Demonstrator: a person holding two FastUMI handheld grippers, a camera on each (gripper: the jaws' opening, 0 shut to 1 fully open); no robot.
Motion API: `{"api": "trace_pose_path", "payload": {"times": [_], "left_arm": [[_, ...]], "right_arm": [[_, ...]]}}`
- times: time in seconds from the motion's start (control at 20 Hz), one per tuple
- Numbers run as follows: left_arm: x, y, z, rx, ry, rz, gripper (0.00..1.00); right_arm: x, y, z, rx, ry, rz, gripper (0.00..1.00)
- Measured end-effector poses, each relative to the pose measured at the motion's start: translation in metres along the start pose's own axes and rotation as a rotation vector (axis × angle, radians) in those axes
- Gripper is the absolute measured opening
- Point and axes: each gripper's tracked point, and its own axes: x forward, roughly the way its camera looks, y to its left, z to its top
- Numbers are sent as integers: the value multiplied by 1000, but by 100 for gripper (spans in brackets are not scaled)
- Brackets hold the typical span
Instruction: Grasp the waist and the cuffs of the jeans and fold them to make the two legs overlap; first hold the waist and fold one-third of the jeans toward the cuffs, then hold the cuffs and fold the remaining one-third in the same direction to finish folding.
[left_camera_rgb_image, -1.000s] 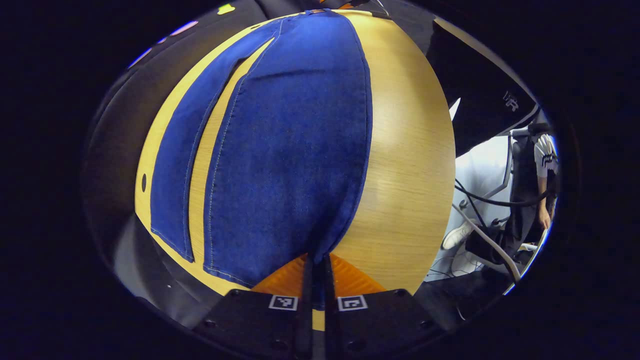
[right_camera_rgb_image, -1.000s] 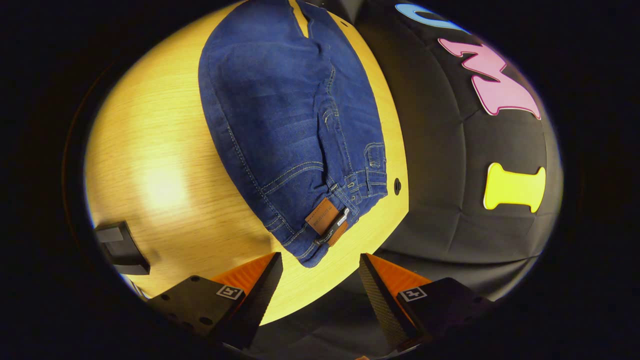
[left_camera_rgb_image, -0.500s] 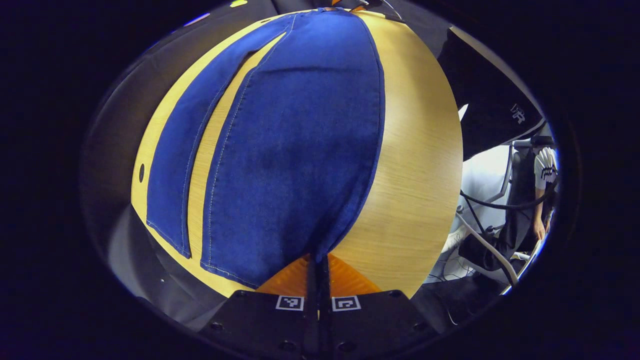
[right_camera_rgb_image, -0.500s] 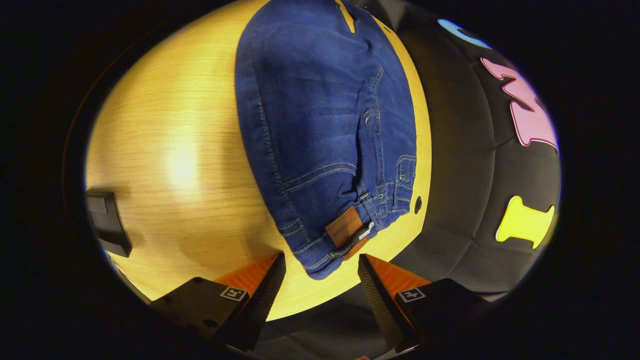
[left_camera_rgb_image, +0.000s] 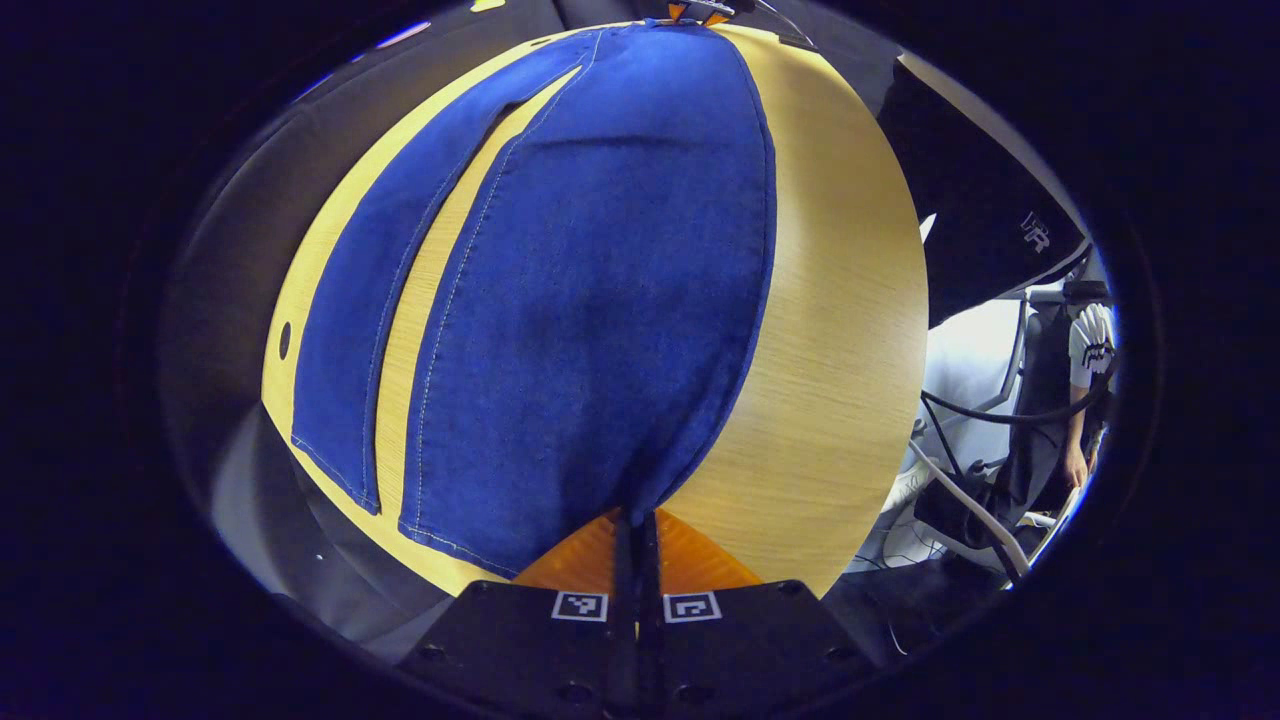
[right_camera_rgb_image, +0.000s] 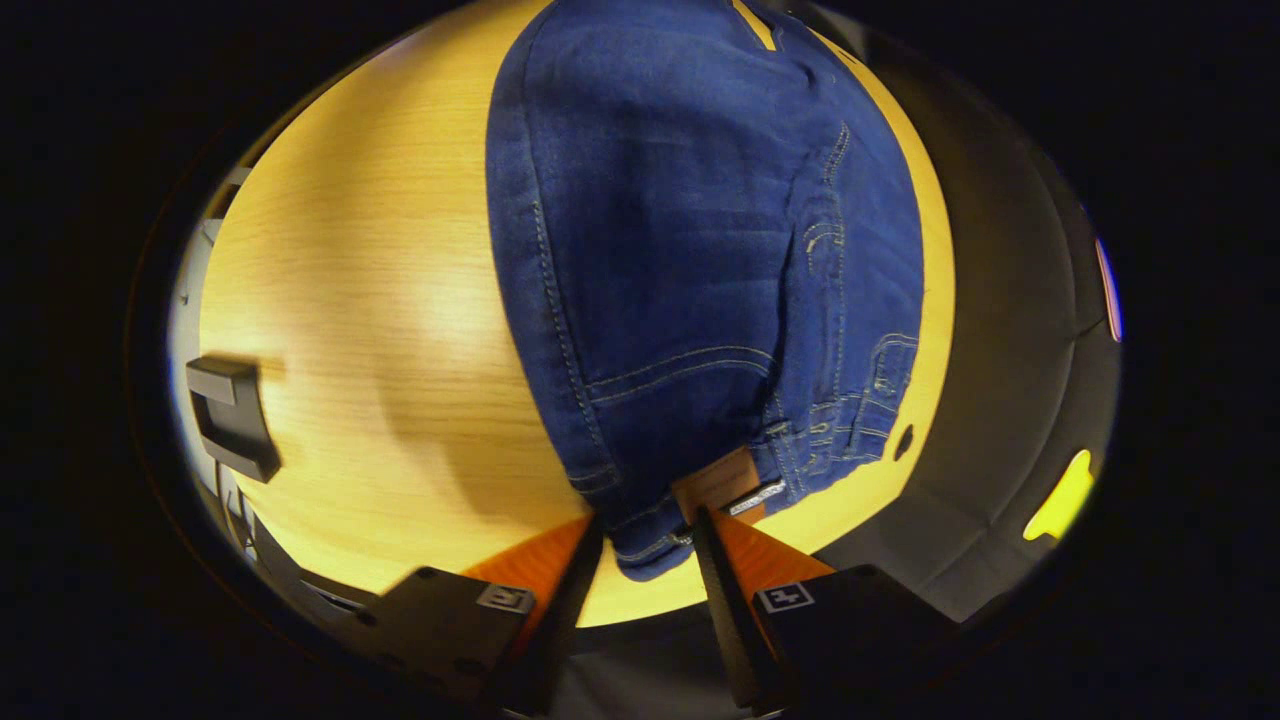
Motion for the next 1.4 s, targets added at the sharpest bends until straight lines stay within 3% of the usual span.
{"api": "trace_pose_path", "payload": {"times": [0.1,0.25,0.35,0.4,0.55,0.75,0.95,1.25,1.4], "left_arm": [[0,2,2,-2,-13,29,6],[0,3,3,-25,-20,72,6],[1,6,3,-51,-10,82,6],[1,6,6,-64,-12,85,2],[0,4,21,-72,-56,92,6],[-13,13,34,-59,-109,96,6],[-49,36,57,-128,-185,99,6],[-95,94,96,-279,-282,70,6],[-99,140,107,-423,-338,61,6]], "right_arm": [[1,-6,4,-26,12,-36,26],[4,-10,-2,89,9,-85,5],[4,-11,2,151,-8,-89,4],[3,-12,4,146,-9,-98,4],[-15,-18,11,152,-26,-142,4],[-56,-54,15,183,-45,-250,5],[-85,-93,31,232,-85,-292,4],[-105,-197,70,449,-208,-328,4],[-98,-252,73,658,-221,-344,4]]}}
